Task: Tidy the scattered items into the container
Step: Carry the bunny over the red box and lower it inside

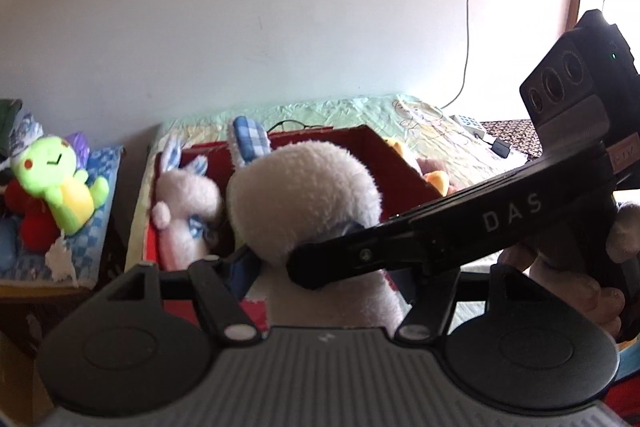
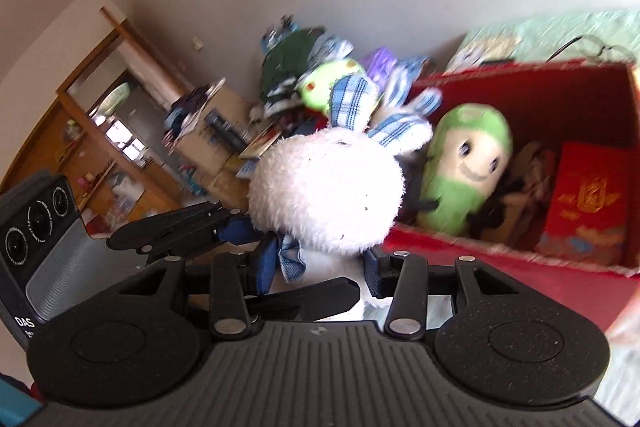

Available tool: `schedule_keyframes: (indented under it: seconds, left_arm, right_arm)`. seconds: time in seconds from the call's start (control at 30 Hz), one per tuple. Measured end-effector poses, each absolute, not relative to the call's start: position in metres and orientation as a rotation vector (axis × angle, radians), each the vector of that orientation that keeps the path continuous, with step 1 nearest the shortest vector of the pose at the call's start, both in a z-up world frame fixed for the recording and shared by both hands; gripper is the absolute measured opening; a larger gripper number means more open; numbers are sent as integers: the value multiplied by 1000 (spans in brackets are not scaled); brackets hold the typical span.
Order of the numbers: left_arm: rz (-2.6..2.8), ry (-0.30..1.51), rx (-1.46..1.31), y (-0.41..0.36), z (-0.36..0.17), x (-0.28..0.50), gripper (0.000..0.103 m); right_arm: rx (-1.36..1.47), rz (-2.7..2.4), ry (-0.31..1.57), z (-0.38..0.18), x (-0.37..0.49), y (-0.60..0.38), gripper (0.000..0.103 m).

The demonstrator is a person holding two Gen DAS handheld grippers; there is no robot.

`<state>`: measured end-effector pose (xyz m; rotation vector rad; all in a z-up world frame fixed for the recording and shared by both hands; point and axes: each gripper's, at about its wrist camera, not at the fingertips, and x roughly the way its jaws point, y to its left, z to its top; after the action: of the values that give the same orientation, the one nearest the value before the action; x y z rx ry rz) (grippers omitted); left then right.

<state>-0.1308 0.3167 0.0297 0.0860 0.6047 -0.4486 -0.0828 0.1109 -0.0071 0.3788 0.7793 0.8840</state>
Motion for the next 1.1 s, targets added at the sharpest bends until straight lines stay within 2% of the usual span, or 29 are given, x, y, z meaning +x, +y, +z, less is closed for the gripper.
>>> schedule_keyframes:
  seconds: [0.3,0.63,1.0,1.1]
  left_arm:
    - [-577,611,91,278,24,-57,68]
    - [-584,778,39,255,-19,18,64]
    - [-485,894,79,258,-48,24,61]
    - [-466,904,78,264,-51,25,55]
  right_arm:
    - [383,649,740,-13,-41,85,47]
    - [338,526,930,-41,20,94,47]
    - [192,542,1122,-71,46,127,48]
    - [214,544,1136,-75,47,127,53]
